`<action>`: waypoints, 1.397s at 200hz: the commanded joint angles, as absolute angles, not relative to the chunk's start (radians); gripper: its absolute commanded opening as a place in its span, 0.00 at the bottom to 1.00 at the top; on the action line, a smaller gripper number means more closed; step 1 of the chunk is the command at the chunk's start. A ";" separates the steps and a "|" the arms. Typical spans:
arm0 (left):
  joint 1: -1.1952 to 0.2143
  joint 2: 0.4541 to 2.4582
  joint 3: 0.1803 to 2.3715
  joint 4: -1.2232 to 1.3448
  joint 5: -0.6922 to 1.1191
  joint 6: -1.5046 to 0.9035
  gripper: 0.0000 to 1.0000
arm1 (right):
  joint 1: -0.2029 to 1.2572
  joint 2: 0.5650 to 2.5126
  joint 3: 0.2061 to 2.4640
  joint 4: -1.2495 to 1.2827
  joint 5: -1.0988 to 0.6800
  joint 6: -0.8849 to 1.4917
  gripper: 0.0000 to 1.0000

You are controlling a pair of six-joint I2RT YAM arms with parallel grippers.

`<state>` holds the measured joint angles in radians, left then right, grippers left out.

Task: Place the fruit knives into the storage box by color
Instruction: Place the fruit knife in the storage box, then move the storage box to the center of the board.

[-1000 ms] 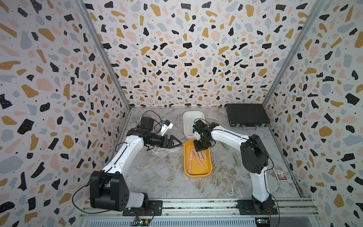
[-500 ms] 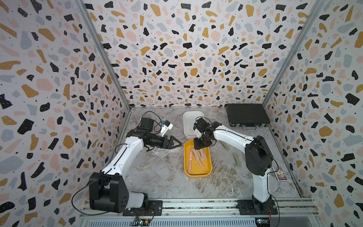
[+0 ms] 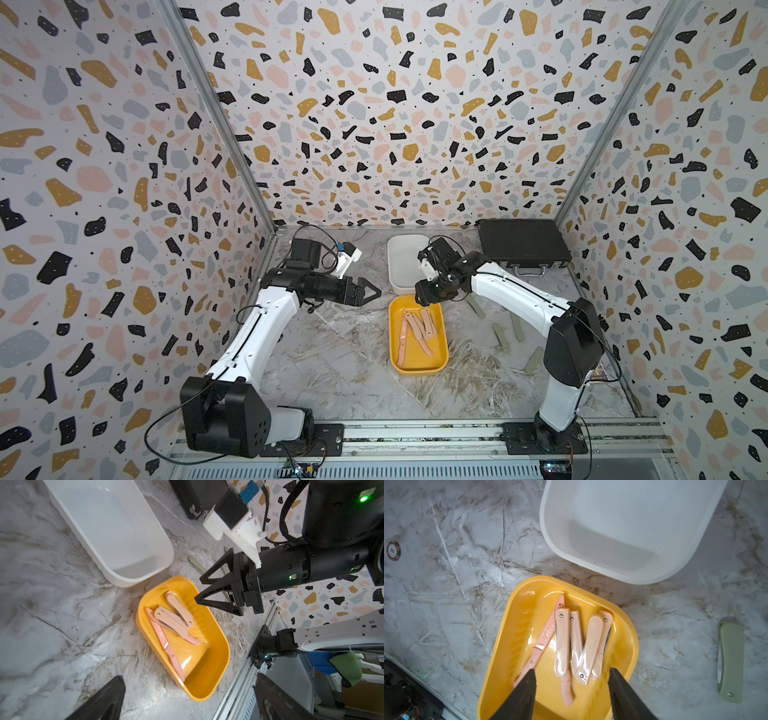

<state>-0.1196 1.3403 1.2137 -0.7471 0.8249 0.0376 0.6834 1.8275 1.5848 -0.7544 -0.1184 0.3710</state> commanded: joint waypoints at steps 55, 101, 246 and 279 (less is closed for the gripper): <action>-0.267 1.463 1.244 -0.668 0.535 0.039 0.93 | 0.512 1.834 1.681 -0.809 -0.095 0.341 0.59; -0.352 1.589 1.257 -0.629 0.342 0.018 0.91 | 0.455 1.883 1.766 -0.825 -0.104 0.337 0.59; -0.501 1.841 1.294 -0.600 0.003 0.041 0.78 | 0.413 1.951 1.858 -0.825 -0.120 0.339 0.59; -0.497 1.848 1.294 -0.600 -0.055 0.055 0.78 | 0.414 1.960 1.854 -0.825 -0.121 0.336 0.59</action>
